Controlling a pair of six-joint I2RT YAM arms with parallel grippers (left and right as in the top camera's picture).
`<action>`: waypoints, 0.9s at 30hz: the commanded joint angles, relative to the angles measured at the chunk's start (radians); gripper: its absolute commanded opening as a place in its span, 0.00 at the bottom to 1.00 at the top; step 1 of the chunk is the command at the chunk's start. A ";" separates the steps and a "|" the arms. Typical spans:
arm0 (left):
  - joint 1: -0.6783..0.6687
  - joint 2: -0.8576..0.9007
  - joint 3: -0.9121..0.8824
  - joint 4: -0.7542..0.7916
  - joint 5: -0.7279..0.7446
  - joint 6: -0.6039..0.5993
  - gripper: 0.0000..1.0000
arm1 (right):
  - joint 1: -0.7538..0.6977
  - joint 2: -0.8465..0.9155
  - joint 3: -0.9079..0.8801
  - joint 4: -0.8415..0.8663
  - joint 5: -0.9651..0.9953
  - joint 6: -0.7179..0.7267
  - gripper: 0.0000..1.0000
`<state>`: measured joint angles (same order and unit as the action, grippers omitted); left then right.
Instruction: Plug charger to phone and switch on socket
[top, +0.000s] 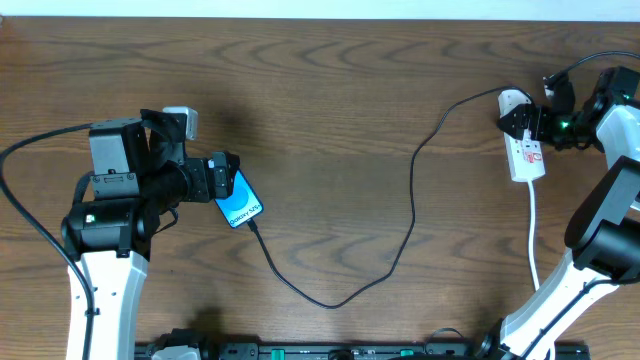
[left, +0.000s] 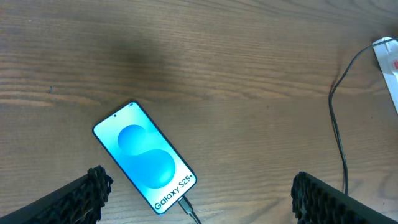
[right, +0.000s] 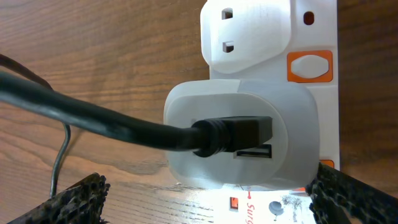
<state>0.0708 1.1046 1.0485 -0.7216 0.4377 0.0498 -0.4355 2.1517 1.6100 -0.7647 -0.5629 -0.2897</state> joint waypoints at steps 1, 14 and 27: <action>-0.002 0.005 -0.003 0.000 -0.013 0.010 0.95 | 0.011 0.016 0.005 -0.016 -0.064 0.037 0.99; -0.002 0.005 -0.003 0.000 -0.013 0.010 0.95 | 0.011 0.016 0.005 -0.018 -0.076 0.058 0.99; -0.002 0.005 -0.003 0.000 -0.013 0.010 0.95 | 0.011 0.027 0.003 -0.024 -0.102 0.063 0.99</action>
<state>0.0708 1.1046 1.0485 -0.7216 0.4377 0.0498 -0.4381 2.1517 1.6150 -0.7792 -0.5800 -0.2455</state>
